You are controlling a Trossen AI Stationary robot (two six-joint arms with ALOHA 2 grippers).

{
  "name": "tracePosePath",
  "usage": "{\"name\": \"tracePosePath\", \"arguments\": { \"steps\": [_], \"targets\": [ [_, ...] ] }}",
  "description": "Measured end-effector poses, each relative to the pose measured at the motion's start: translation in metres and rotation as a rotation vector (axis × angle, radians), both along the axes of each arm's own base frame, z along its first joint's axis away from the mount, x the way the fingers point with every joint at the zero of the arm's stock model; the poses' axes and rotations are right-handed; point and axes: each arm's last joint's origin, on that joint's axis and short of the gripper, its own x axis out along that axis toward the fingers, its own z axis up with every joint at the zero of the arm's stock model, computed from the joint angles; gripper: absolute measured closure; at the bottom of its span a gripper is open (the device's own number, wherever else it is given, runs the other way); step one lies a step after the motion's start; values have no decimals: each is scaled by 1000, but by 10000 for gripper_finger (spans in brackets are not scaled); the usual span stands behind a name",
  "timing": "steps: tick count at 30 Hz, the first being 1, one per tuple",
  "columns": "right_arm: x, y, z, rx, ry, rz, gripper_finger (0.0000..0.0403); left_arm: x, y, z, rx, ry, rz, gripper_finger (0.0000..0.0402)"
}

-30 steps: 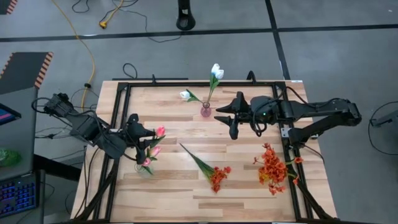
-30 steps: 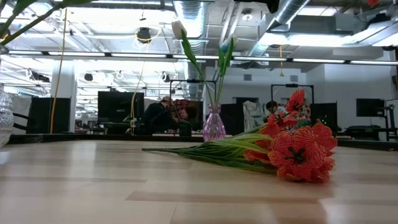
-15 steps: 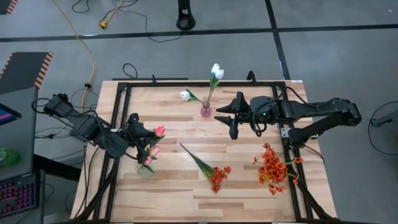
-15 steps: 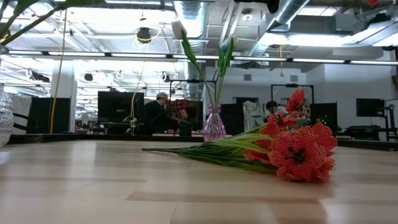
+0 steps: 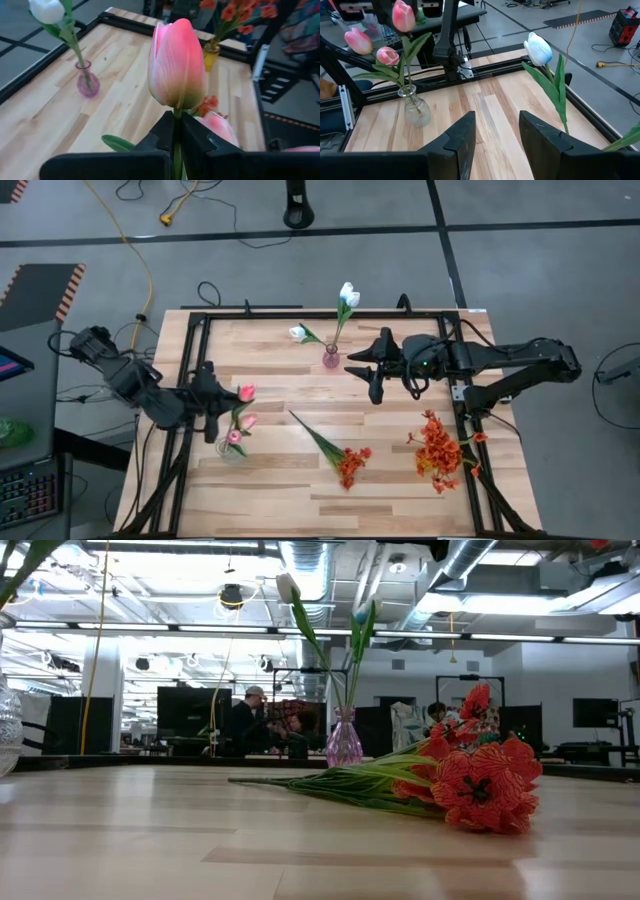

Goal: Sort flowers into vase by color
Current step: Put the pink flower into the transparent vase

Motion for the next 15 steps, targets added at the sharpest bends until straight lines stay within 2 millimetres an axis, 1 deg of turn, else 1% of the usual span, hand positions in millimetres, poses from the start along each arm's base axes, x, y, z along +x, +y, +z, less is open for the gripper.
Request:
{"name": "tracePosePath", "arguments": {
  "steps": [4,7,15],
  "targets": [
    [0,0,0,0,0,0,226,-9,-1,2,-25,-13,-33,397],
    [0,0,0,0,0,0,226,-12,-3,0,-32,12,-41,395],
    [0,0,0,0,0,0,226,-11,-9,-14,-39,120,0,393]
  ]
}}
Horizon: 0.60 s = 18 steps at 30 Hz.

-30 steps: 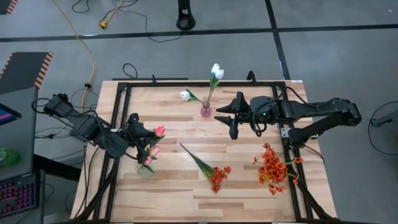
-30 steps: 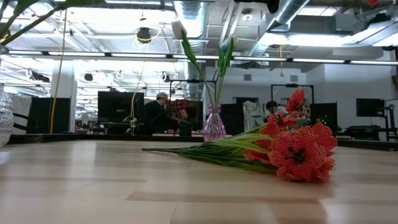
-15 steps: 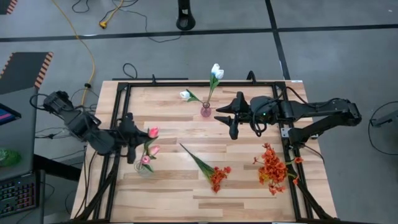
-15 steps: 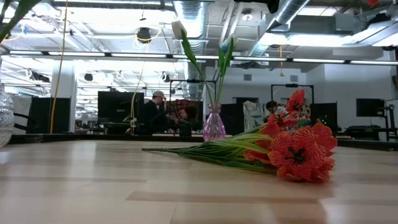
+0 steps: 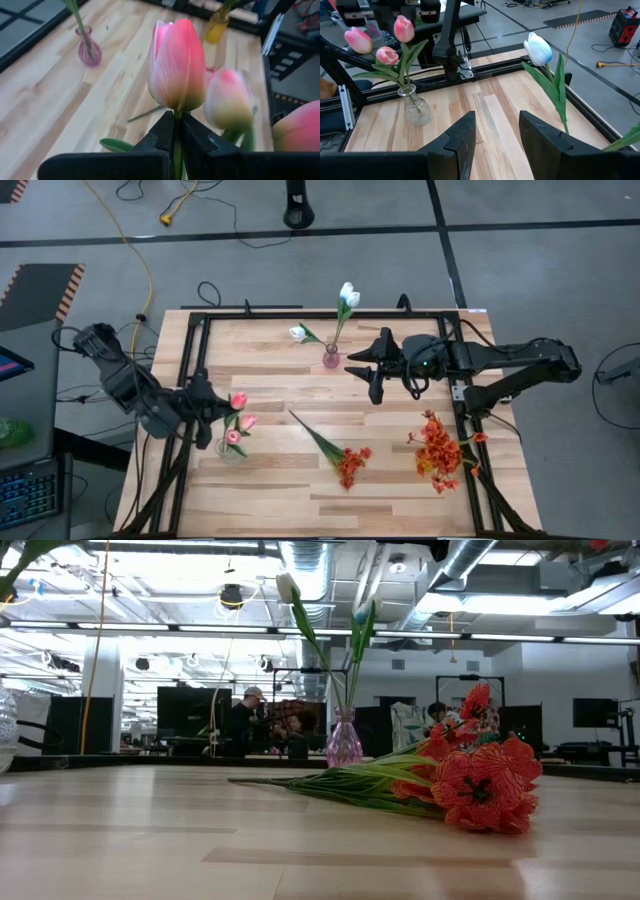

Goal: Sort flowers into vase by color
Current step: Put the pink flower into the transparent vase

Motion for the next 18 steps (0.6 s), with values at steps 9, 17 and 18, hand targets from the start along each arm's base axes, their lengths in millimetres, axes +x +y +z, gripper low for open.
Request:
{"name": "tracePosePath", "arguments": {
  "steps": [9,17,18],
  "targets": [
    [0,0,0,0,0,0,226,4,-5,-7,2,66,-22,393],
    [0,0,0,0,0,0,226,3,-4,-5,-8,54,-18,358],
    [0,0,0,0,0,0,226,3,-4,-5,-8,54,-18,351]
  ]
}}
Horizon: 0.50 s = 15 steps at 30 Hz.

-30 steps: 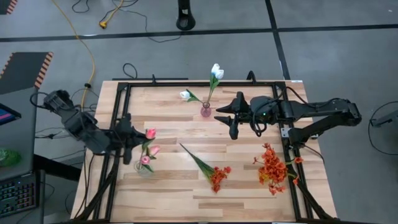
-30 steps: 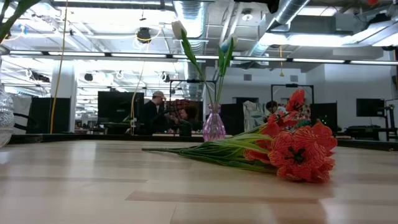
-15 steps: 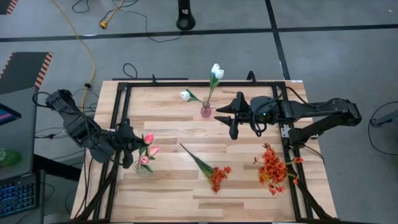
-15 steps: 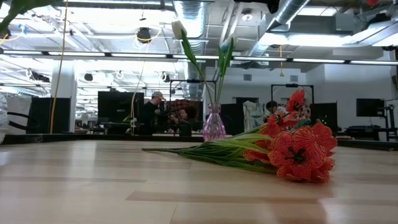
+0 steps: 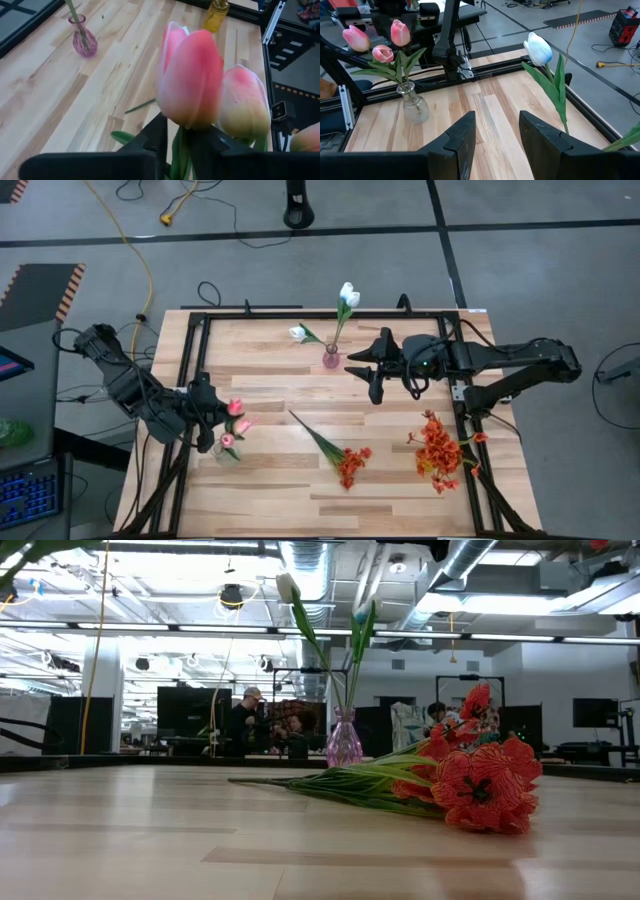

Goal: Sort flowers into vase by color
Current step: Put the pink flower into the transparent vase

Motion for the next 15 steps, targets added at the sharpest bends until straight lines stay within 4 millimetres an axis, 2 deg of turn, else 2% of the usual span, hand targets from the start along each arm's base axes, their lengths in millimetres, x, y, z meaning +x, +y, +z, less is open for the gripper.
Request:
{"name": "tracePosePath", "arguments": {
  "steps": [7,15],
  "targets": [
    [0,0,0,0,0,0,226,-1,0,0,3,4,-14,302],
    [0,0,0,0,0,0,226,-11,9,7,-15,-21,-55,292]
  ]
}}
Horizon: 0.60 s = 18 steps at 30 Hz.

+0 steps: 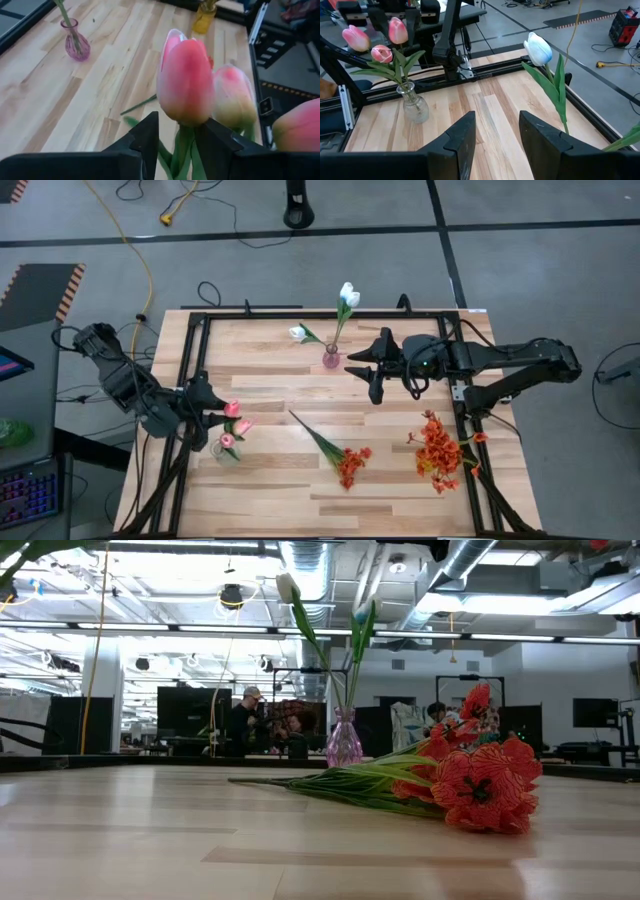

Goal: Sort flowers into vase by color
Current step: Put the pink flower into the transparent vase, then put the orange flower bouquet into the yellow vase

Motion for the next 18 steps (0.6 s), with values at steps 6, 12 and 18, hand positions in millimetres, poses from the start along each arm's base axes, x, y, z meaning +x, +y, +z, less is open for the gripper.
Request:
{"name": "tracePosePath", "arguments": {
  "steps": [6,12,18],
  "targets": [
    [0,0,0,0,0,0,226,-17,13,9,-70,-51,-20,292],
    [0,0,0,0,0,0,226,-29,21,14,-179,-56,-76,292],
    [0,0,0,0,0,0,226,-34,26,16,-160,-91,-65,292]
  ]
}}
